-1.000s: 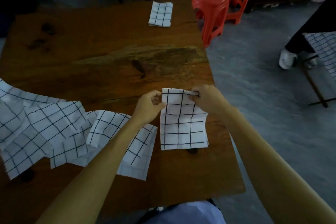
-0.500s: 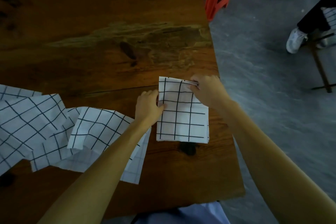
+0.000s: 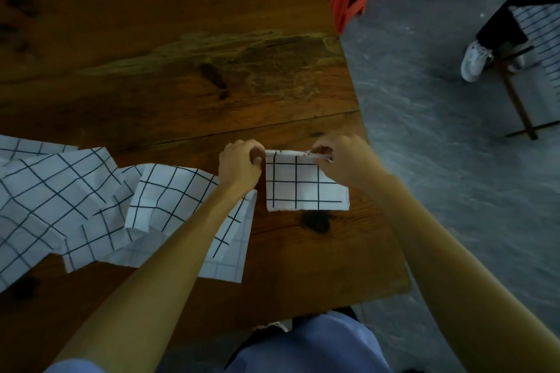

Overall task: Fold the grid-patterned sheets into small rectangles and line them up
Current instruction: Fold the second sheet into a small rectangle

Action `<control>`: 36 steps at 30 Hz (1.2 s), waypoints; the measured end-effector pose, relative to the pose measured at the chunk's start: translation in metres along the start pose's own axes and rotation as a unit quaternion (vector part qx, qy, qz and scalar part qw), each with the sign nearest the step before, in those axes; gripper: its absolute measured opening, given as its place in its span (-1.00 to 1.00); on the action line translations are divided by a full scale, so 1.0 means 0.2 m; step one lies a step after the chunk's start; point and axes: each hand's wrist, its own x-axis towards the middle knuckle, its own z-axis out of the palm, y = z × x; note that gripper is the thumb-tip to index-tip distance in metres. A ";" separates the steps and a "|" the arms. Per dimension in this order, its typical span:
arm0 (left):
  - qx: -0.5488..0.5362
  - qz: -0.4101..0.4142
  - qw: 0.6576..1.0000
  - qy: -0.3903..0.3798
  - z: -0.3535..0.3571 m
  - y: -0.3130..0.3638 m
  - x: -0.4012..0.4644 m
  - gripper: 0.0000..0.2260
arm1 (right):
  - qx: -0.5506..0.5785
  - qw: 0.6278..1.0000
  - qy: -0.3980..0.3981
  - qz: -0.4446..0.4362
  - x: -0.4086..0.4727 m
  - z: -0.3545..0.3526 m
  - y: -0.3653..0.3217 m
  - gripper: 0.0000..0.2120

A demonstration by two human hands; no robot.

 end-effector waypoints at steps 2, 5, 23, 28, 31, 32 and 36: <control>-0.024 -0.011 1.000 0.006 0.00 -0.01 -0.03 -0.83 | -0.004 0.999 -0.038 0.015 -0.08 0.03 -0.02 -0.80; -0.064 -0.011 0.998 0.022 0.01 -0.02 -0.07 -0.81 | -0.047 0.990 -0.127 0.043 -0.17 0.09 -0.03 -0.64; 0.212 0.136 0.961 -0.113 0.22 -0.03 -0.22 -0.51 | -0.052 0.995 -0.085 0.029 -0.14 0.46 0.05 -0.34; 0.155 0.099 0.981 -0.059 0.20 0.01 -0.17 -0.54 | -0.062 0.996 -0.056 0.015 -0.13 0.47 0.05 -0.38; 0.173 0.112 0.978 -0.033 0.19 0.02 -0.14 -0.57 | -0.057 0.997 -0.054 0.012 -0.12 0.50 0.04 -0.38; 0.183 0.116 0.976 -0.026 0.19 0.02 -0.13 -0.59 | -0.053 0.997 -0.049 0.014 -0.11 0.51 0.04 -0.38; 0.153 0.098 0.983 -0.012 0.19 0.04 -0.09 -0.72 | -0.039 0.999 -0.021 0.009 -0.12 0.53 0.06 -0.42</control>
